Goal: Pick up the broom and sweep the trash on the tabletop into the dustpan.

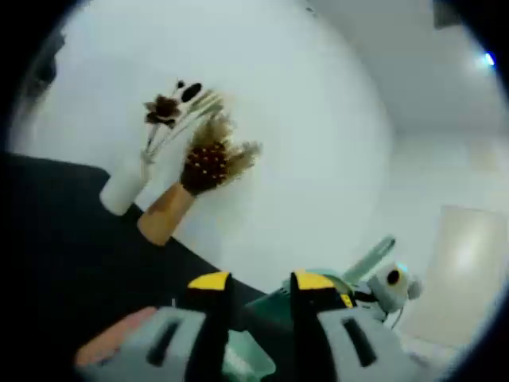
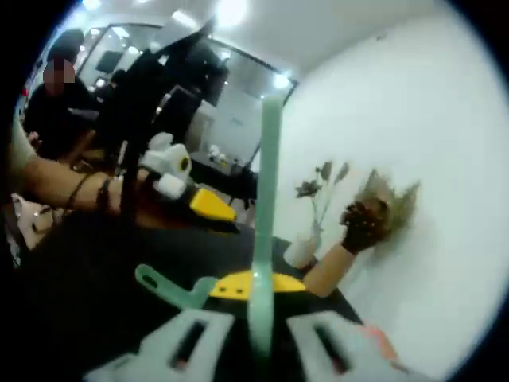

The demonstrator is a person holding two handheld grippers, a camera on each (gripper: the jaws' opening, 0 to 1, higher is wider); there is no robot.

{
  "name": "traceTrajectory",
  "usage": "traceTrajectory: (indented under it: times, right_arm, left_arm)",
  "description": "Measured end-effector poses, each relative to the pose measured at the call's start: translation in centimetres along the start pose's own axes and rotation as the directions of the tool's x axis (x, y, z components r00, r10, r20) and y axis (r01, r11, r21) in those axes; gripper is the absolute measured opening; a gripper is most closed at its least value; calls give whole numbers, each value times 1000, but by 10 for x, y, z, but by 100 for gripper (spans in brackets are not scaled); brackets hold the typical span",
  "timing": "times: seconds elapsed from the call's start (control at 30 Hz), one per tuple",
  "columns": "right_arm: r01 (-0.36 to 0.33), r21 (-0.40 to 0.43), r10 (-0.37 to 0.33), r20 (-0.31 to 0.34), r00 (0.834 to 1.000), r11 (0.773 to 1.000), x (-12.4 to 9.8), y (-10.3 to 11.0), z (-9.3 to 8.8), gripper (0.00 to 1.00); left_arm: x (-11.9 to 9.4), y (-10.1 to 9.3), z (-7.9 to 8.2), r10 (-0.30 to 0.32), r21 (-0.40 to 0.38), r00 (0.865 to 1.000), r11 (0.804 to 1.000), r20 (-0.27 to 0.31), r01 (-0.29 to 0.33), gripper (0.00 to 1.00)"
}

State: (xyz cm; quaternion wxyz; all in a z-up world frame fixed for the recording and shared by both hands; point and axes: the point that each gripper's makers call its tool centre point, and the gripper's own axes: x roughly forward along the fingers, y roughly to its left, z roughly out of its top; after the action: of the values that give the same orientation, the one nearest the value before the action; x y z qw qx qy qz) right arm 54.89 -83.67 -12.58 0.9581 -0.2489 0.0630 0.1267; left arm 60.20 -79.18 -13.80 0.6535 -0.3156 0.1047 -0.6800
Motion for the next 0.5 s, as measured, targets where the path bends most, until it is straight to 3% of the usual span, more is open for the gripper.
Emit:
traceTrajectory:
  times: [0.1, 0.2, 0.23, 0.27, 0.33, 0.37, 0.4, 0.47, 0.5]
  right_arm:
    - [-4, -16, 4, -11, 1000, 1000, 9, -5, -1, 2]
    - [1, -20, -1, -7, 1000, 1000, 15, -4, -10, 2]
    - [-1, -12, 1, -2, 1000, 1000, 17, -1, -14, 2]
    - [13, -14, -13, -11, 1000, 1000, 19, -1, -19, 2]
    - [39, -44, -41, -46, 998, 998, 21, -1, -30, 2]
    - [36, -37, -37, -37, 999, 999, 22, 2, -32, 2]
    - [33, -26, -34, -30, 999, 999, 24, 4, -35, 2]
    - [29, -16, -29, -34, 999, 999, 29, 10, -41, 2]
    - [39, -60, -41, -36, 999, 997, 31, 10, -43, 2]
  left_arm:
    - [11, -2, -4, -50, 70, 998, 996, -41, 53, 36]
    - [18, 5, -5, -36, 88, 998, 995, -55, 41, 25]
    - [18, 9, -5, -33, 137, 999, 990, -43, 39, 23]
    - [15, 10, -7, -35, 137, 999, 990, -40, 40, 24]
    - [5, 19, -7, -15, 53, 1000, 998, 7, 14, 23]
    - [3, 23, -7, 13, 56, 1000, 998, -15, -12, 24]
    - [0, 30, -3, 45, 60, 999, 997, -1, -45, 24]
    - [-9, 42, 2, 85, -4, 996, 996, 40, -85, 24]
    - [-12, 45, 2, 96, -33, 995, 995, 31, -95, 24]
